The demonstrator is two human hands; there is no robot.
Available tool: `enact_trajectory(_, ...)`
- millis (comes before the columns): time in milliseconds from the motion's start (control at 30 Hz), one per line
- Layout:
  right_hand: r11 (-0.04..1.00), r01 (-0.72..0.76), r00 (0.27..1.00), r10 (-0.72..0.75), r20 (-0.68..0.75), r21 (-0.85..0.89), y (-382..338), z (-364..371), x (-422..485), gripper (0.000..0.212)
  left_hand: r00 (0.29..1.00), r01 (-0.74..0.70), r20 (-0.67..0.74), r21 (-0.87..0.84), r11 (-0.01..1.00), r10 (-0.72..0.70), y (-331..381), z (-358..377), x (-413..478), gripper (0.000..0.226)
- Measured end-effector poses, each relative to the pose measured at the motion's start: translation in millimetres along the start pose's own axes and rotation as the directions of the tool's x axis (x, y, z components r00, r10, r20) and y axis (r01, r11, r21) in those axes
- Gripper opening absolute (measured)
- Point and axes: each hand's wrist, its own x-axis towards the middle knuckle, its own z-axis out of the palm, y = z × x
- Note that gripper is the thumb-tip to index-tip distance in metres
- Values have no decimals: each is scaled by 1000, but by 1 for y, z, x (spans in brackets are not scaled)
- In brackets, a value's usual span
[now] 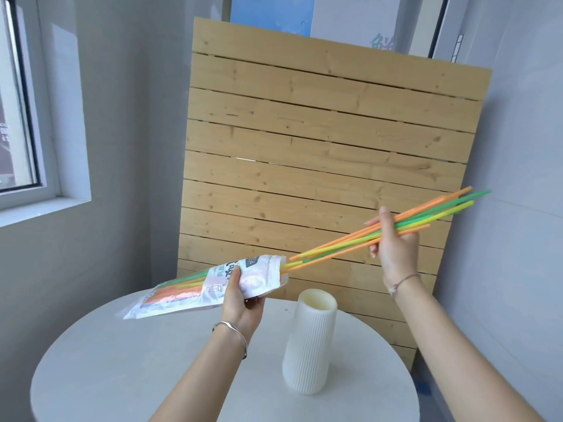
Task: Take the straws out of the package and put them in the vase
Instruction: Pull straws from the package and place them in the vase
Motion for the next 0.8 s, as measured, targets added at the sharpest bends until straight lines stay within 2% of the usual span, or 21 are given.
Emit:
enact_trajectory(233, 994, 89, 996, -90, -26, -62, -16, -37, 28, 47, 1000, -22, -7, 18, 1000, 23, -7, -3, 11, 27)
enact_trajectory(467, 924, 166, 971, -93, 220, -344, 6, -33, 15, 42, 999, -51, -6, 73, 996, 51, -10, -8, 11, 39)
enact_trajectory(567, 892, 178, 948, -41, 317, -416, 26, -21, 6, 42, 998, -57, 6, 83, 995, 56, -9, -10, 10, 43)
enact_trajectory(667, 862, 145, 916, 68, 394, -486, 51, -11, -2, 41, 998, -61, 34, 95, 994, 58, -8, -13, 8, 33)
enact_trajectory(800, 806, 52, 896, 224, 384, -590, 85, -6, -8, 42, 996, -59, 66, 87, 995, 53, -9, -18, 9, 22)
